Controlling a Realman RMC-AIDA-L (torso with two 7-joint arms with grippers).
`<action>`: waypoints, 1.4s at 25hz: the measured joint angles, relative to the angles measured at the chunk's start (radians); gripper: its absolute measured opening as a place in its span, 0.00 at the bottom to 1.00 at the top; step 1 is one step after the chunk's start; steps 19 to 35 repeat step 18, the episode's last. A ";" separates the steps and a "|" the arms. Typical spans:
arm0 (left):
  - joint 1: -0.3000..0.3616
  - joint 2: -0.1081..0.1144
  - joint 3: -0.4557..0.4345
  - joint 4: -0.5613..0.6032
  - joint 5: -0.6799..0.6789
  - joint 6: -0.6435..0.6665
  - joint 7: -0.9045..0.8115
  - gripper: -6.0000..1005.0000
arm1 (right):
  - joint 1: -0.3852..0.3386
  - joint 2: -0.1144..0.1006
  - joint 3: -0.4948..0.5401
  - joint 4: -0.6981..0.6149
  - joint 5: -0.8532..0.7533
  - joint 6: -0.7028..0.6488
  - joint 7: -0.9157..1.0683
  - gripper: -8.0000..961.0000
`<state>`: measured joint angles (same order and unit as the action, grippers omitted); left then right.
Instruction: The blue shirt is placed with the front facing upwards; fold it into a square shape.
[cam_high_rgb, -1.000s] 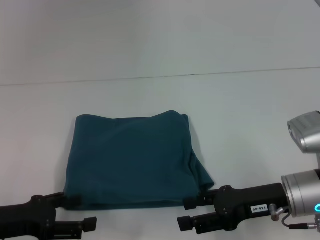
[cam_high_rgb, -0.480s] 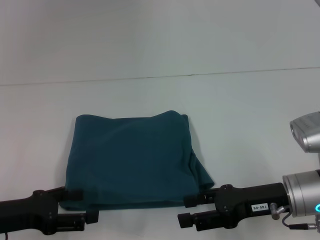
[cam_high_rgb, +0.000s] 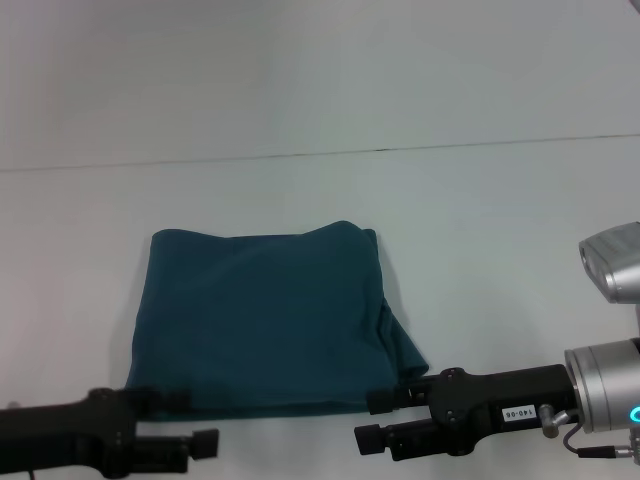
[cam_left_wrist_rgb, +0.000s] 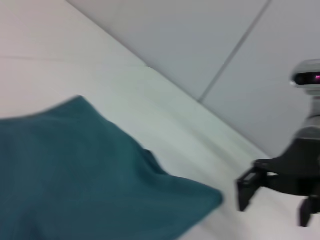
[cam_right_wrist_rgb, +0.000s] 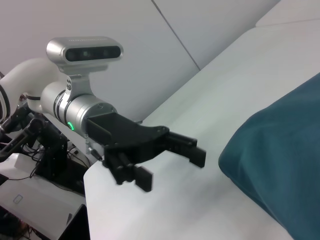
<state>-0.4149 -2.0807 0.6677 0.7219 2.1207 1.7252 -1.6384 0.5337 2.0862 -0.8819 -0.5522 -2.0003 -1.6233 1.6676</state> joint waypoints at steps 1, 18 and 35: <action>-0.008 0.002 0.002 -0.015 0.003 0.011 -0.005 0.95 | 0.000 0.000 0.000 0.000 0.000 0.001 0.000 0.79; -0.016 0.001 -0.005 -0.039 0.005 -0.012 0.002 0.95 | -0.005 0.000 0.001 0.000 0.000 0.003 -0.002 0.79; -0.016 0.001 -0.005 -0.039 0.005 -0.012 0.002 0.95 | -0.005 0.000 0.001 0.000 0.000 0.003 -0.002 0.79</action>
